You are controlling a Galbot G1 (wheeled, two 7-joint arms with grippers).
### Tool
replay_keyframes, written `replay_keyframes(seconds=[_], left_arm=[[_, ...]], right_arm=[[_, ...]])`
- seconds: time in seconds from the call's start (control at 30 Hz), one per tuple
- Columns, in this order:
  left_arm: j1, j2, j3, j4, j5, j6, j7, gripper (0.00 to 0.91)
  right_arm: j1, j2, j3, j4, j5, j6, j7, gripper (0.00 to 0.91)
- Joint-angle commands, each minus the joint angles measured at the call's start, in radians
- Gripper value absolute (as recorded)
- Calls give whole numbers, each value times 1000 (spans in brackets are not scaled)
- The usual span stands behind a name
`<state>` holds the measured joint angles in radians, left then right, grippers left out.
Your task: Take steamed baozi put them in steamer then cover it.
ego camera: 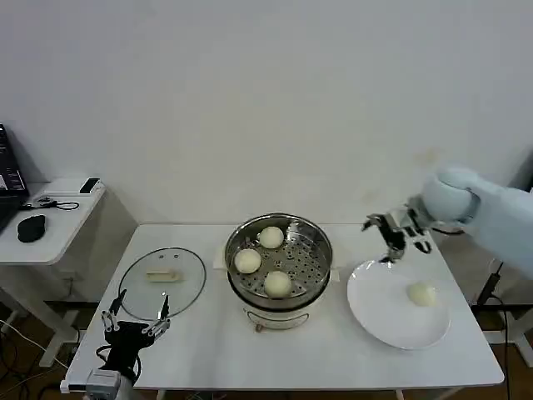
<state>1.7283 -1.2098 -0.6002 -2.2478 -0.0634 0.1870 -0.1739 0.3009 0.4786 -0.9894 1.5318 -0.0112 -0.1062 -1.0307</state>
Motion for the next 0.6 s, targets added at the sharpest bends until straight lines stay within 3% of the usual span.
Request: replay_keyframes(seconds=[0.03, 0.2, 0.6], left_arm=[[-5, 10, 1, 2, -3, 1, 1, 907], [-1, 13, -3, 5, -3, 0, 2, 907], [4, 3, -6, 5, 0, 2, 1, 907]], right_arm=[[-354, -171, 240, -73, -126, 1, 19, 907], [-387, -110, 254, -181, -163, 11, 31, 907], [-487, -17, 341, -283, -197, 15, 28, 907]])
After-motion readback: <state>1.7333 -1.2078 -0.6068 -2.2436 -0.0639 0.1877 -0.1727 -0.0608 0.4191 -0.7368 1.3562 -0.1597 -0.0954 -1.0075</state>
